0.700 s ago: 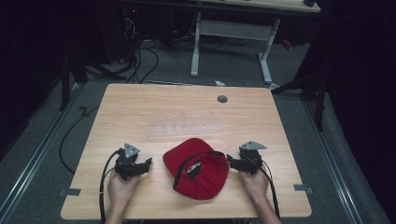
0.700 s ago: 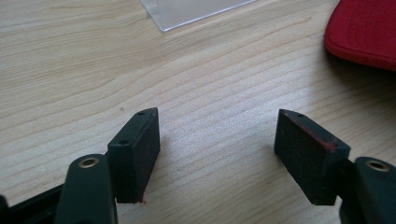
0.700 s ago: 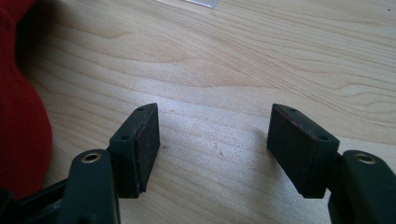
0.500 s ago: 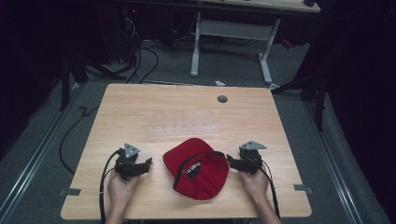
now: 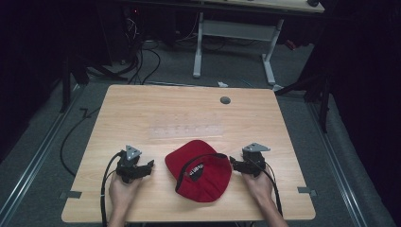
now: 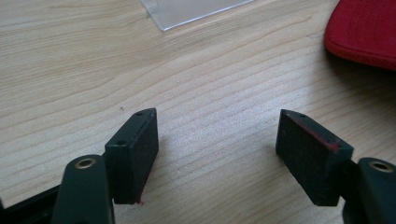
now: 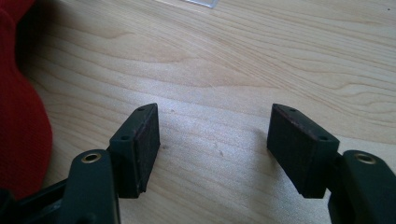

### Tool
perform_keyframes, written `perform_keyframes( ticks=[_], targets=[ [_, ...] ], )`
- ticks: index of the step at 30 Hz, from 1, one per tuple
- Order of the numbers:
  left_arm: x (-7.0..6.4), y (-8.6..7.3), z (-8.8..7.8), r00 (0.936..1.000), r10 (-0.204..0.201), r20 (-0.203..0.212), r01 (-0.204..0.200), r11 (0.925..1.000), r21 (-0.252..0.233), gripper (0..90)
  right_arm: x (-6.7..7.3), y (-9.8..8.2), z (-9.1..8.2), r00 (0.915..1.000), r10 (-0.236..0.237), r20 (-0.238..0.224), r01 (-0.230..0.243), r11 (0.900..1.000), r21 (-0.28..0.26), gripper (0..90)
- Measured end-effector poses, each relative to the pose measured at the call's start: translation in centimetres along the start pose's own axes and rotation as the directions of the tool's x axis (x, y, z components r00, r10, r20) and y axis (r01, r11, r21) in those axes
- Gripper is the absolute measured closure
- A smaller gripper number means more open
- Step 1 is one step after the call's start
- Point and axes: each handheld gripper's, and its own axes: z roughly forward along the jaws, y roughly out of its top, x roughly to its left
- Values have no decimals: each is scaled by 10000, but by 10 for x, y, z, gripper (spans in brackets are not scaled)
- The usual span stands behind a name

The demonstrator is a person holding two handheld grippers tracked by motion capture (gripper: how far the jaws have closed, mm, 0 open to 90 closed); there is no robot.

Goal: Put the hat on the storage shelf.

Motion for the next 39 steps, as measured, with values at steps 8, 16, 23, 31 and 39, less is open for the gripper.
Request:
perform_keyframes(
  ticks=[8, 16, 23, 31, 39],
  targets=[
    [0, 0, 0, 10000, 18, -3, -18, 10000, -2, 299, 0, 0, 0, 9998, 119, 132, -119, 9999, 50, 306],
    [0, 0, 0, 10000, 26, -38, -26, 10000, -20, 299, 0, 0, 0, 9999, 56, 125, -56, 10000, 34, 319],
    [0, 0, 0, 10000, 16, -46, -16, 10000, -23, 299, 1, -1, -2, 9996, -53, 282, 55, 9999, -85, 373],
    [0, 0, 0, 10000, 2, -29, -2, 10000, -13, 297, -6, -5, -15, 9980, 606, -196, -614, 9972, -437, 390],
    [0, 0, 0, 10000, 26, -29, -26, 10000, -2, 295, -11, -9, -33, 9911, 1110, -735, -1176, 9887, -930, 392]
  ],
)
